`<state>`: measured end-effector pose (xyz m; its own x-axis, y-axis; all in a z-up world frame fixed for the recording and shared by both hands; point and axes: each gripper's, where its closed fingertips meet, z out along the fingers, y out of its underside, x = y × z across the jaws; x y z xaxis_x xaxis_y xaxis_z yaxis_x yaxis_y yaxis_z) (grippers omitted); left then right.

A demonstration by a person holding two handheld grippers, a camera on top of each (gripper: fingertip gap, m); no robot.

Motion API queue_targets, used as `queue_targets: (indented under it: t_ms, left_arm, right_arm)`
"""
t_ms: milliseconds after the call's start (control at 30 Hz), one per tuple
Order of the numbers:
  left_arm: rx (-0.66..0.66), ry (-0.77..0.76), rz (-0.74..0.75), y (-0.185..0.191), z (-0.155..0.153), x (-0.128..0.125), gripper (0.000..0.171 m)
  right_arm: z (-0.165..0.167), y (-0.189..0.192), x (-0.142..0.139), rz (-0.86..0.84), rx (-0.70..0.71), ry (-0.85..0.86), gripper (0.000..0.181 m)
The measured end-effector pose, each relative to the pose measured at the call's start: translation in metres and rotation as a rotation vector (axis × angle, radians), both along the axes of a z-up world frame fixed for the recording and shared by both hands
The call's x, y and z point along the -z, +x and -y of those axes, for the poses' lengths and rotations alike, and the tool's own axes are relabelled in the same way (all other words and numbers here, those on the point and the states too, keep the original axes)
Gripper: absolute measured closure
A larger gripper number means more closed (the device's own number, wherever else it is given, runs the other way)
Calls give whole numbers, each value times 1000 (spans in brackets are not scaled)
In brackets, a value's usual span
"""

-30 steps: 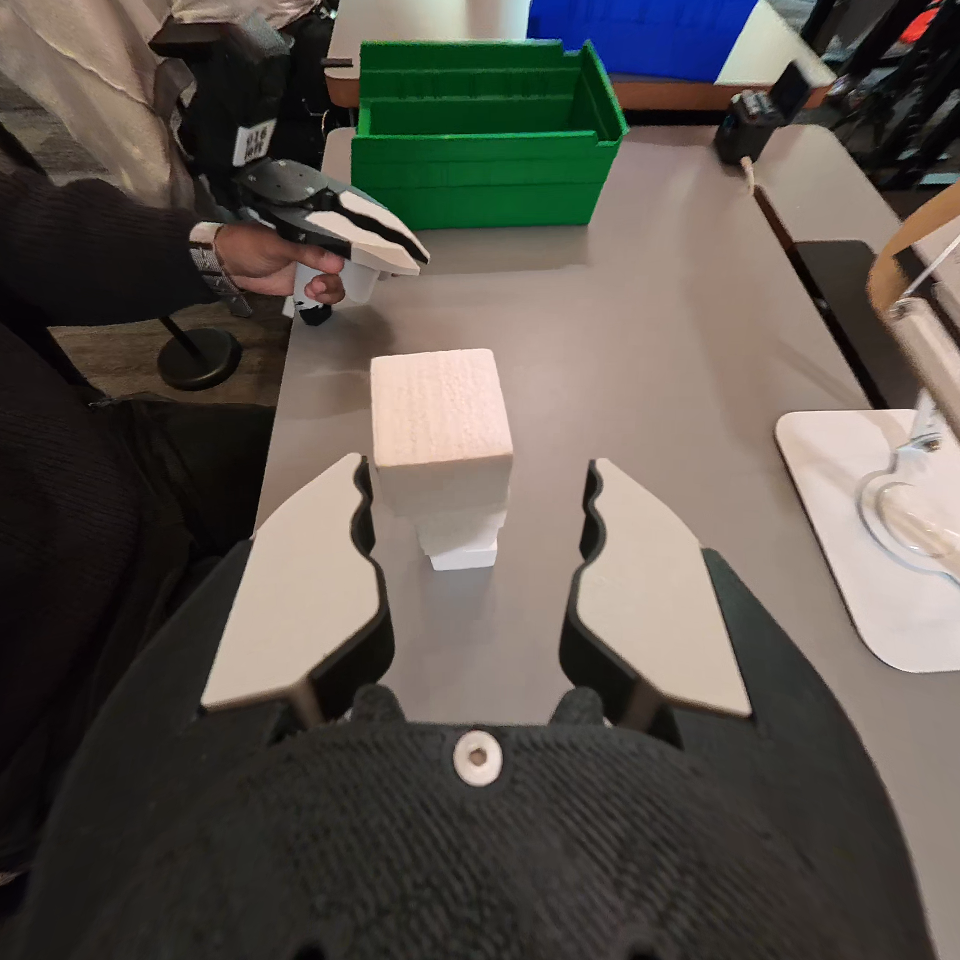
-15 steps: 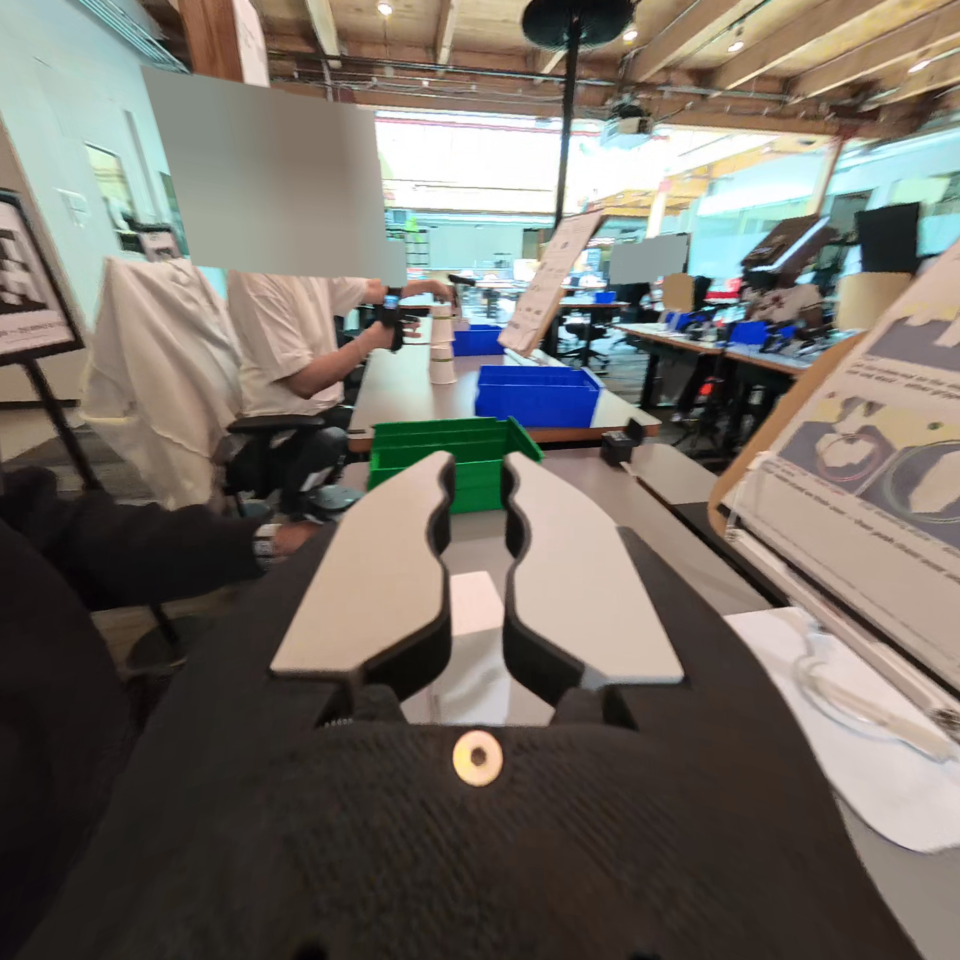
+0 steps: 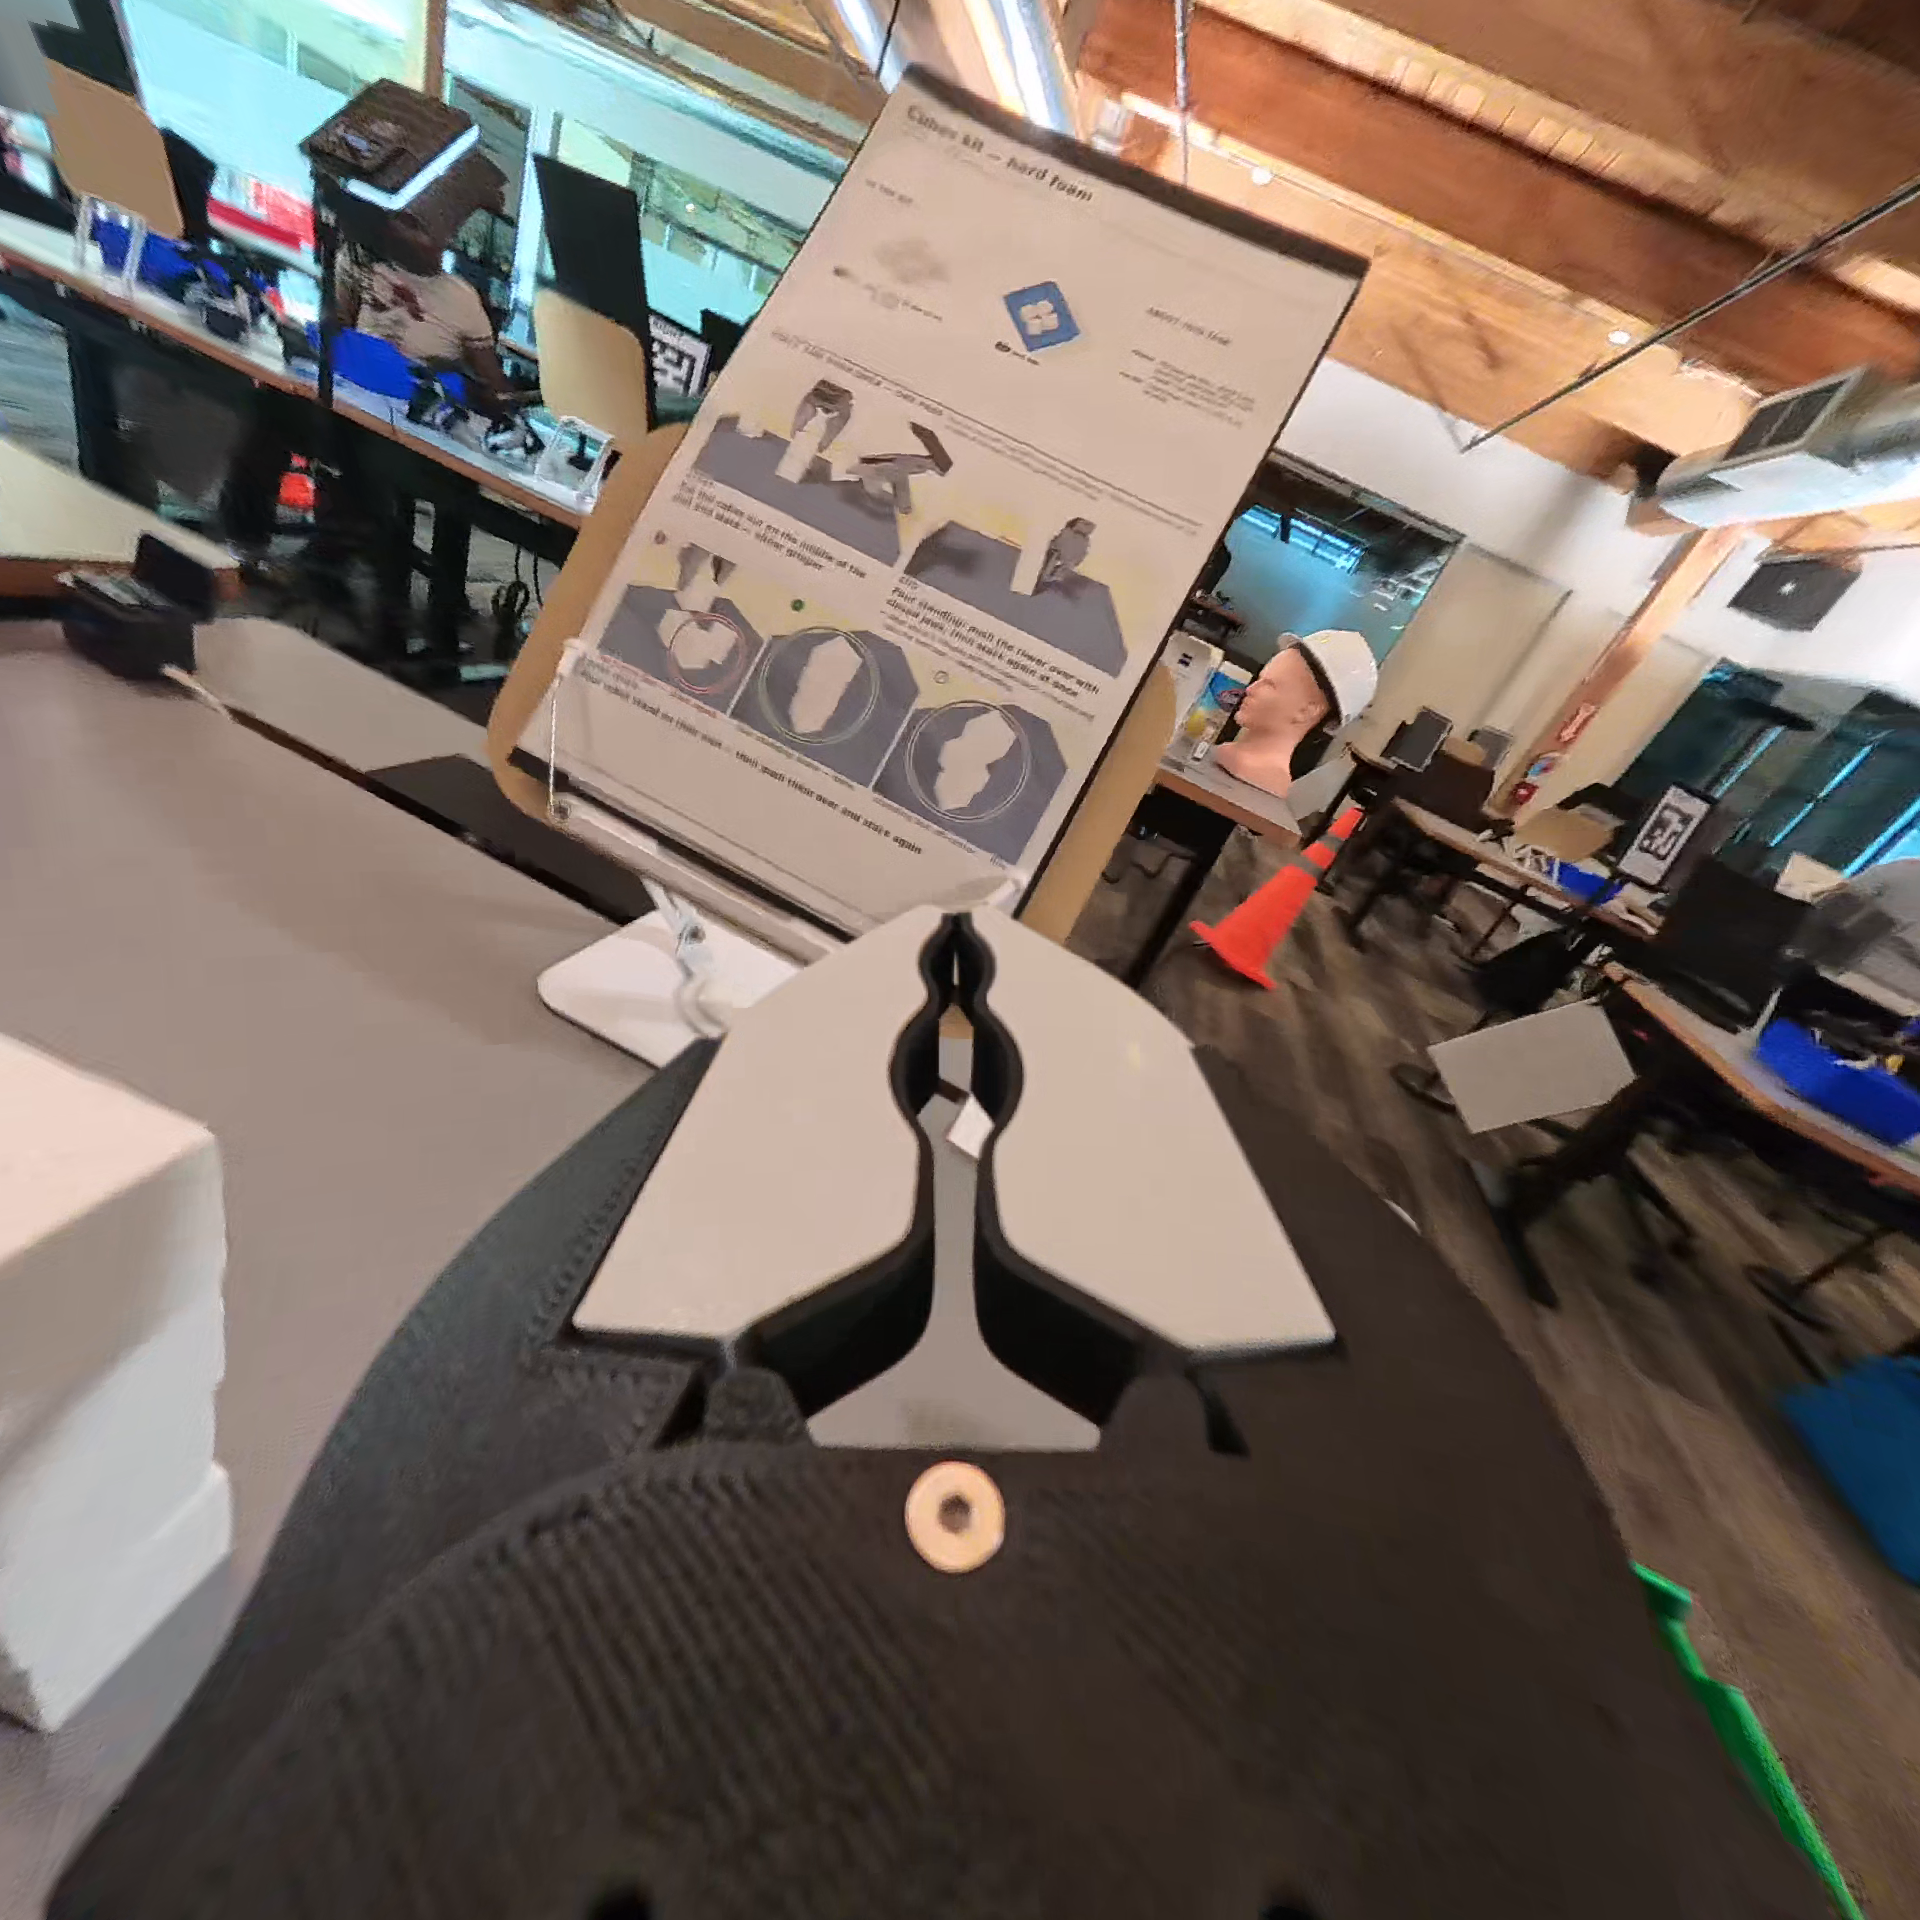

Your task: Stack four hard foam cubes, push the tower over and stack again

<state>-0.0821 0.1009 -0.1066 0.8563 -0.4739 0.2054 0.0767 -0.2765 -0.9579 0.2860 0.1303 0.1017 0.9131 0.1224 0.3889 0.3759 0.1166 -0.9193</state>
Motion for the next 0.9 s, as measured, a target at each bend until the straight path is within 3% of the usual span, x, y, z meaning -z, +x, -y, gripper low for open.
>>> queue_targets:
  t_ms: [100,267,500,733,900]
  left_arm:
    - [12,-6,-2,3,1,1,149]
    - [21,0,-17,6,3,-1,148]
    - [41,11,14,16,-3,-6,149]
    - [133,3,58,57,-16,-10,149]
    - [231,-7,79,99,-25,-13,148]
  right_arm:
    - [3,-13,28,22,-98,-67,181]
    - [-20,-4,89,-149,-60,-281,181]
    - [-28,-9,150,-152,3,-481,181]
    - [-1,-21,214,-181,18,-748,181]
    - [35,-38,246,-313,-68,-963,181]
